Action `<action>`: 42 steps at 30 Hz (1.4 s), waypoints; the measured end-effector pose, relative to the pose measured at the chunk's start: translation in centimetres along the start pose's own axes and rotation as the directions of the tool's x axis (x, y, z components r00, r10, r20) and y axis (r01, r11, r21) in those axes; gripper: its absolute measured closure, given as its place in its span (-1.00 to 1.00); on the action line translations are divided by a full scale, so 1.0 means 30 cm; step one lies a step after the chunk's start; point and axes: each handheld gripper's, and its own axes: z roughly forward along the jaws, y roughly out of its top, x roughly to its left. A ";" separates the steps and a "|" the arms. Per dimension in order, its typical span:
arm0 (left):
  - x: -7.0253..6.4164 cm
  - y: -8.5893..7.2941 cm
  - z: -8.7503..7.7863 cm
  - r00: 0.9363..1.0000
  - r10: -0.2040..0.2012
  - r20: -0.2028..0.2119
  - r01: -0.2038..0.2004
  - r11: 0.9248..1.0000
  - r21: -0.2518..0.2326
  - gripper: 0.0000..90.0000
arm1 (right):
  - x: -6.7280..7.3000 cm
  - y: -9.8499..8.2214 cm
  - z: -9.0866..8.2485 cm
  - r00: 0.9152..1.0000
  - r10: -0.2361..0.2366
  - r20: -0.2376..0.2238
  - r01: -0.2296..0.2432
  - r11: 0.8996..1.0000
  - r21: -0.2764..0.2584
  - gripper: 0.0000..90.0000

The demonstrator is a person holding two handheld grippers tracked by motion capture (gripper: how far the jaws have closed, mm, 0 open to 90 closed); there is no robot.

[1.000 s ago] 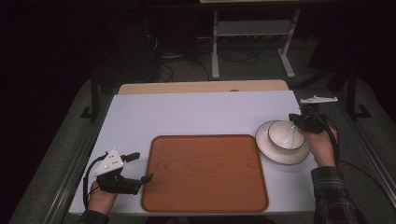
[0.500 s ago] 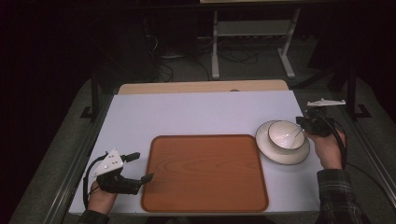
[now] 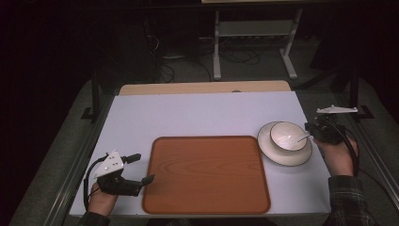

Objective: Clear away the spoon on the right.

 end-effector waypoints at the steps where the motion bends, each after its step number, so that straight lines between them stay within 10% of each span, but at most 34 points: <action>1: 0.000 0.001 -0.001 1.000 0.002 0.001 -0.002 1.000 -0.001 -0.71 | 0.000 -0.004 -0.006 1.000 0.001 0.000 -0.001 1.000 -0.001 0.98; 12: -0.002 0.003 0.000 1.000 0.007 0.003 -0.007 1.000 -0.001 -0.71 | -0.003 -0.035 -0.047 1.000 0.005 0.005 -0.005 1.000 -0.013 0.97; 25: -0.002 0.003 0.000 1.000 0.008 0.003 -0.008 1.000 0.000 -0.71 | 0.020 -0.039 -0.143 0.998 0.051 -0.028 -0.055 0.984 -0.168 0.09; 42: -0.004 0.004 0.002 1.000 0.008 0.006 -0.008 1.000 0.001 -0.71 | -0.010 -0.103 -0.116 0.992 0.126 -0.017 -0.127 0.984 -0.122 -0.19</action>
